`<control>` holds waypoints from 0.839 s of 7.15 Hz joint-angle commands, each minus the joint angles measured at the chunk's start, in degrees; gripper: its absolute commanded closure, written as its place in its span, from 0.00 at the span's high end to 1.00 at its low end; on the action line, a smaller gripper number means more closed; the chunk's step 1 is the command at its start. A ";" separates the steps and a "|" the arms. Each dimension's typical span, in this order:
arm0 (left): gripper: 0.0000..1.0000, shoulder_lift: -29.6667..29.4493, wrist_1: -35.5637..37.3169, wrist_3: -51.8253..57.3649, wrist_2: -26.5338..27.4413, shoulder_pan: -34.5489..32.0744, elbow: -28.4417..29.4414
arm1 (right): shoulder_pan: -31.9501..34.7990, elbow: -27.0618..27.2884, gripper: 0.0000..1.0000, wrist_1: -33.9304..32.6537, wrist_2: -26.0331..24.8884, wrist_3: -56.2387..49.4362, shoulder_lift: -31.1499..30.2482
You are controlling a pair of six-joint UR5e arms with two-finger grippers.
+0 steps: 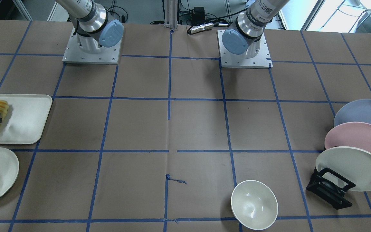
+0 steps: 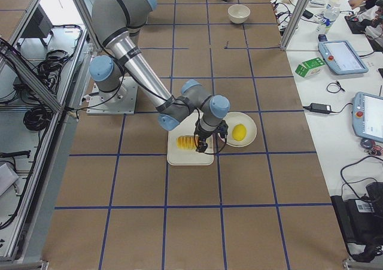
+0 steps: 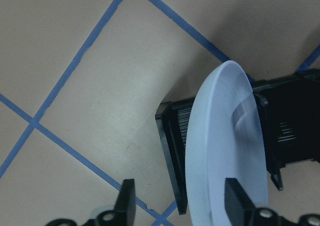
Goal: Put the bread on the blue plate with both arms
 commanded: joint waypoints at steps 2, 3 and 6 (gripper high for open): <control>0.13 0.02 -0.03 0.31 -0.30 -0.03 0.00 | 0.01 0.25 0.32 0.26 0.47 2.20 0.35; 0.04 0.28 -0.11 0.31 -0.39 -0.03 0.00 | 0.01 0.16 0.14 0.44 0.56 2.20 0.26; 0.00 0.55 -0.20 0.05 -0.48 -0.21 0.18 | 0.01 -1.41 0.00 1.58 -0.14 2.29 -1.22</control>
